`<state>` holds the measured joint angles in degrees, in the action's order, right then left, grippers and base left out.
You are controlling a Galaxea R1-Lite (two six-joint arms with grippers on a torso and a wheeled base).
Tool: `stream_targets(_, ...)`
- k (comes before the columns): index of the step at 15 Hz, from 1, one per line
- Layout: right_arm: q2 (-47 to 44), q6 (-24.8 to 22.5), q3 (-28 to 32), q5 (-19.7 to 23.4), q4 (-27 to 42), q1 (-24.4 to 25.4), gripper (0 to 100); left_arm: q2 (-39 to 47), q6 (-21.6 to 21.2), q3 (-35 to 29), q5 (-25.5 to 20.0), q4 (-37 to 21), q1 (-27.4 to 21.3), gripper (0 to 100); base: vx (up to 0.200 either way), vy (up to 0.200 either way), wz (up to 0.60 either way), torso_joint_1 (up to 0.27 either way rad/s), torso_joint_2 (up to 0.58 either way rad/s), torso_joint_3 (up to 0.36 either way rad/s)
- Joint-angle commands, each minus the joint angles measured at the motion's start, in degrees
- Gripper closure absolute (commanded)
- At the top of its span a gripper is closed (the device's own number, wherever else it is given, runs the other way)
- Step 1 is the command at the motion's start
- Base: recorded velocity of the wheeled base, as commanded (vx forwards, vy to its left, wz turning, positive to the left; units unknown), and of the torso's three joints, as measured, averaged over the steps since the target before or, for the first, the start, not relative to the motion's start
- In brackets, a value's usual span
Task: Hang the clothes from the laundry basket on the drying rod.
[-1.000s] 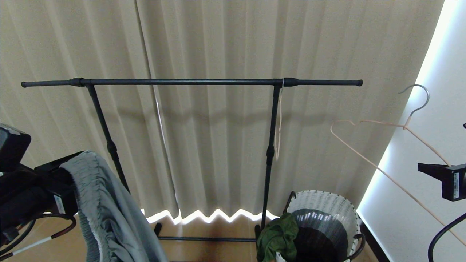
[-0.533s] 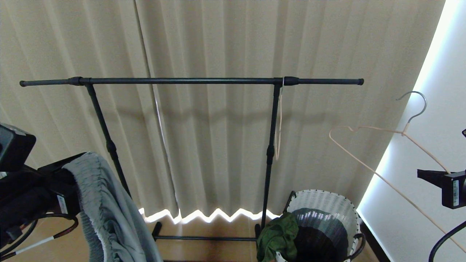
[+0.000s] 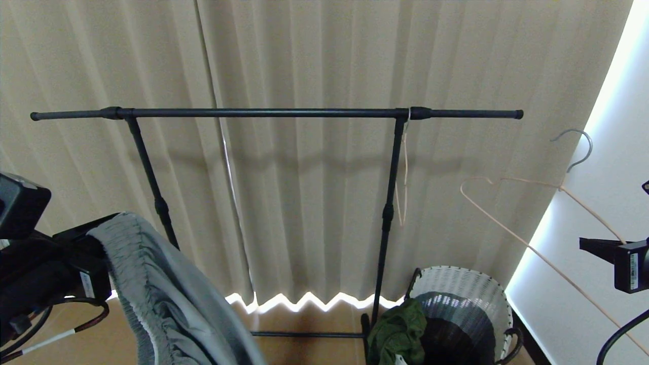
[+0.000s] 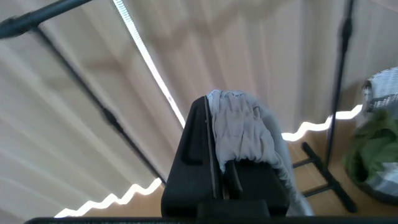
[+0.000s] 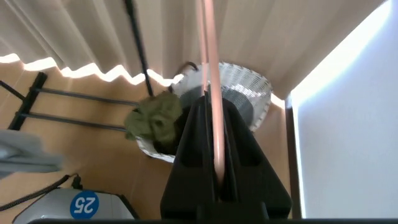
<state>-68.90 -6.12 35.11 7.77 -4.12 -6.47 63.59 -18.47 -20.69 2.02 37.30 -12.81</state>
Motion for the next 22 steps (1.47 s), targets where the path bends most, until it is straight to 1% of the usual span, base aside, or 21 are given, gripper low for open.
stream_targets(1, -0.27, -0.03, -0.04, 0.06, -0.01, -0.03, 100, 0.05, 0.01, 0.3, 0.0, 0.05, -0.02, 100, 0.0, 0.2, 0.0, 0.002, 0.0, 0.002)
stream_targets(4, -0.27, -0.03, -0.04, 0.14, -0.1, 0.23, 100, 0.05, -0.08, 0.3, 0.0, 0.05, -0.02, 100, 0.0, 0.2, 0.0, 0.005, 0.0, 0.004)
stream_targets(5, -0.27, 0.23, -0.13, 0.23, -2.03, 1.73, 100, 0.05, -0.25, 0.3, 0.0, 0.05, -0.02, 100, 0.0, 0.2, 0.0, 0.002, 0.0, 0.002)
stream_targets(6, -0.18, 0.23, -1.18, 0.67, -6.07, 2.52, 100, 0.05, -0.25, 0.21, 0.0, 0.05, -0.02, 100, 0.0, 0.2, 0.0, -0.007, 0.0, 0.002)
stream_targets(7, -0.18, 0.23, -1.36, 0.67, -6.51, 2.61, 100, 0.05, -0.25, 0.21, 0.0, 0.05, -0.02, 100, 0.0, 0.2, 0.0, -0.002, 0.01, -0.002)
stream_targets(8, -0.18, 0.23, -4.26, 2.08, -15.48, 4.36, 100, 0.05, -0.43, 0.03, 0.0, 0.05, -0.02, 100, 0.0, 0.2, 0.0, -0.002, 0.01, -0.002)
stream_targets(9, -0.18, 0.14, -6.37, 2.78, -21.63, 6.47, 100, 0.05, -0.87, 0.03, 0.0, 0.05, -0.02, 100, 0.0, 0.2, 0.0, 0.002, 0.0, 0.002)
stream_targets(10, -0.18, 0.14, -7.51, 2.78, -24.18, 7.88, 100, 0.05, -1.04, 0.03, 0.0, 0.05, -0.02, 100, 0.0, 0.0, 0.0, 0.0, 0.0, 0.0)
stream_targets(11, 0.17, 0.06, -9.01, 2.78, -26.47, 10.6, 100, 0.05, -1.13, -0.05, 0.0, 0.14, -0.02, 100, 0.0, 0.0, 0.0, 0.0, 0.0, 0.0)
stream_targets(12, 0.17, 0.06, -9.01, 2.78, -26.47, 10.6, 100, 0.05, -1.13, -0.05, 0.0, 0.14, -0.02, 100, 0.0, 0.0, 0.0, 0.0, 0.0, 0.0)
stream_targets(13, 0.79, -0.03, -10.24, 2.78, -26.2, 13.59, 100, 0.05, -1.13, 0.03, 0.0, 0.14, -0.02, 100, 0.0, 0.0, 0.0, 0.0, 0.0, 0.0)
stream_targets(16, 0.43, -0.12, -11.73, 2.61, -25.76, 15.88, 100, -0.04, -1.22, 0.21, 0.0, 0.14, -0.02, 100, 0.0, 0.0, 0.0, 0.0, 0.0, 0.0)
stream_targets(18, 0.17, -0.21, -12.87, 2.61, -25.76, 16.49, 100, -0.04, -1.22, 0.38, 0.0, 0.14, -0.11, 100, 0.0, 0.0, 0.0, 0.0, 0.0, 0.0)
stream_targets(22, -1.41, -0.12, -14.81, 2.61, -25.67, 20.89, 100, -0.13, -1.31, 0.91, 0.0, 0.14, -0.28, 100, 0.0, 0.0, 0.0, 0.0, 0.0, 0.0)
